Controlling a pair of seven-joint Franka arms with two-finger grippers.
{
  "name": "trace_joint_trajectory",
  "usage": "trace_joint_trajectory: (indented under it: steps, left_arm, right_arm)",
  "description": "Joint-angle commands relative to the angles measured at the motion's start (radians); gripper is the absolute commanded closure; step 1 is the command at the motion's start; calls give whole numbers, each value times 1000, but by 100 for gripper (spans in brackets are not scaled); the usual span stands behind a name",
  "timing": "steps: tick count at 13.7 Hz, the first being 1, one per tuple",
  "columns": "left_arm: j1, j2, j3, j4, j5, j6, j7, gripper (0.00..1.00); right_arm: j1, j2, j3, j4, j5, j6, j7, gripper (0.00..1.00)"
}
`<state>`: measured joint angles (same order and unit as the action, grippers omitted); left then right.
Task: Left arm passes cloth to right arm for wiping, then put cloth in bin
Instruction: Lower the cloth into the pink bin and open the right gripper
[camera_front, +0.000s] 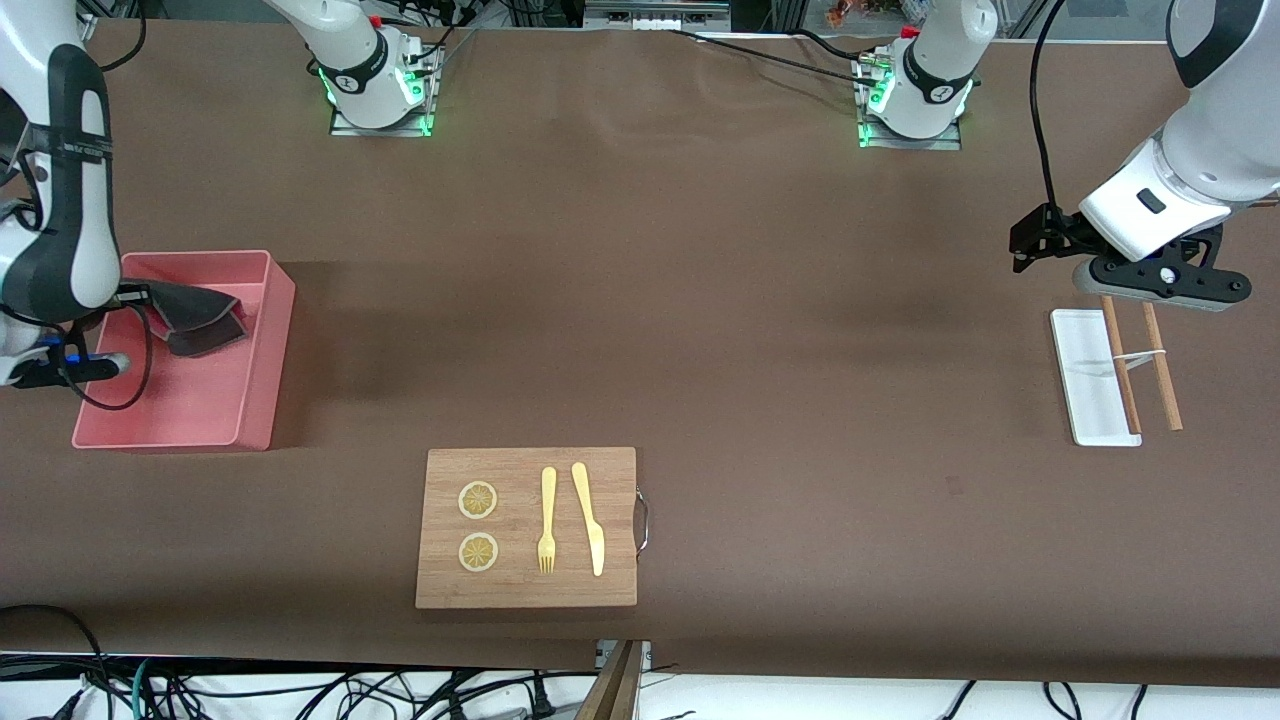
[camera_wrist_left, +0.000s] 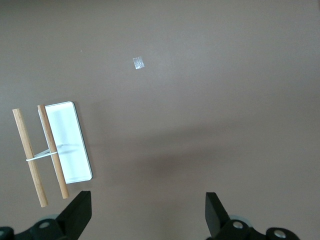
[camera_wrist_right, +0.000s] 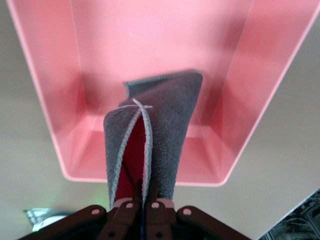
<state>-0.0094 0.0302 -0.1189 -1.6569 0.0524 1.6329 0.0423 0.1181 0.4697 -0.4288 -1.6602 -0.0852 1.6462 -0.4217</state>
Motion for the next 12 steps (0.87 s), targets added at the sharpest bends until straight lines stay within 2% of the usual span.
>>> trace_joint_trajectory:
  steps: [1, 6, 11, 12]
  left_arm:
    - [-1, 4, -1, 19, 4, -18, -5, 0]
    - [2, 4, 1, 19, 4, -18, -2, 0]
    - [2, 4, 1, 19, 4, -18, -2, 0]
    - [2, 4, 1, 20, 4, -18, -2, 0]
  right_arm:
    - [-3, 6, -2, -36, 4, 93, -8, 100]
    - [-3, 69, -2, -104, 76, 286, -8, 100]
    - [-3, 101, -2, -138, 104, 391, -14, 100]
    - [-3, 96, -1, -132, 105, 389, -14, 40]
